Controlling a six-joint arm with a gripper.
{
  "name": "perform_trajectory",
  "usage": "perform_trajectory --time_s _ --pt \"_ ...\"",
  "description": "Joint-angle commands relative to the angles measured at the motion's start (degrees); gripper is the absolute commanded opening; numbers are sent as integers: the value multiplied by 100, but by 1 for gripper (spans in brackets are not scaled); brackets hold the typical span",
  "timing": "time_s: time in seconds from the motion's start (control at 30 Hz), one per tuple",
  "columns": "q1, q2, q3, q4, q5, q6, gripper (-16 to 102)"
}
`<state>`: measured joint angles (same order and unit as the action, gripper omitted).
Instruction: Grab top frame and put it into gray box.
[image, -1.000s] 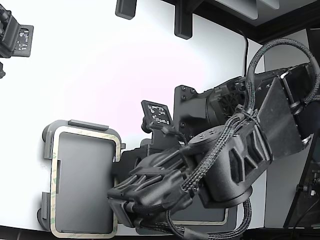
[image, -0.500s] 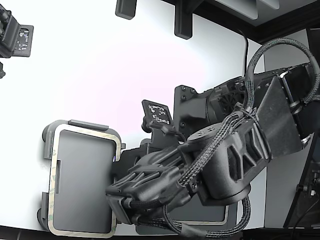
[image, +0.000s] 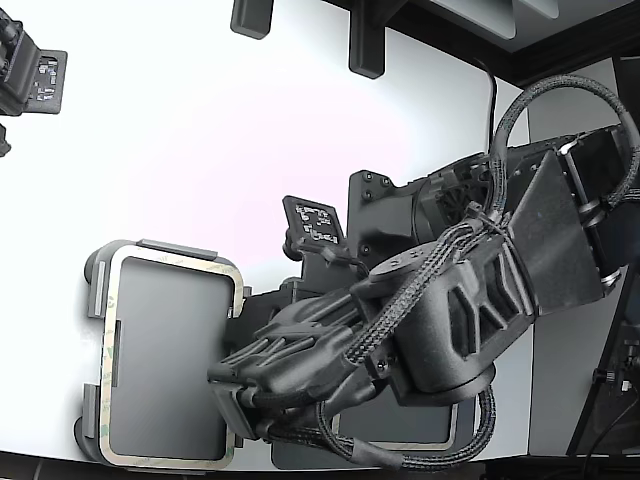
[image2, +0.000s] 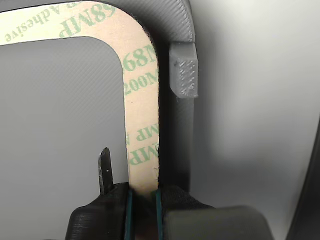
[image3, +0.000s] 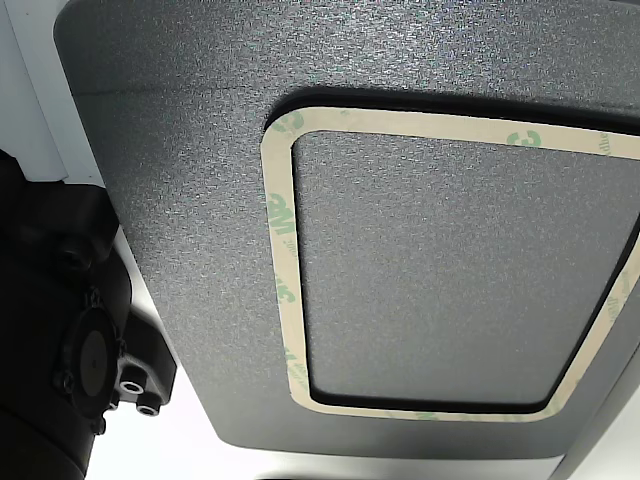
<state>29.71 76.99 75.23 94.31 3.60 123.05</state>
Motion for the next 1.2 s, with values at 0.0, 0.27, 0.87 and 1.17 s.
perform_trajectory --time_s 0.0,0.27,0.87,1.17 --pt "-97 193 -79 70 9 -26 -12" --pt "-114 167 -88 70 18 -62 -12" --pt "-114 88 -62 70 0 -18 -12" --pt "-114 9 -97 70 26 -35 -12"
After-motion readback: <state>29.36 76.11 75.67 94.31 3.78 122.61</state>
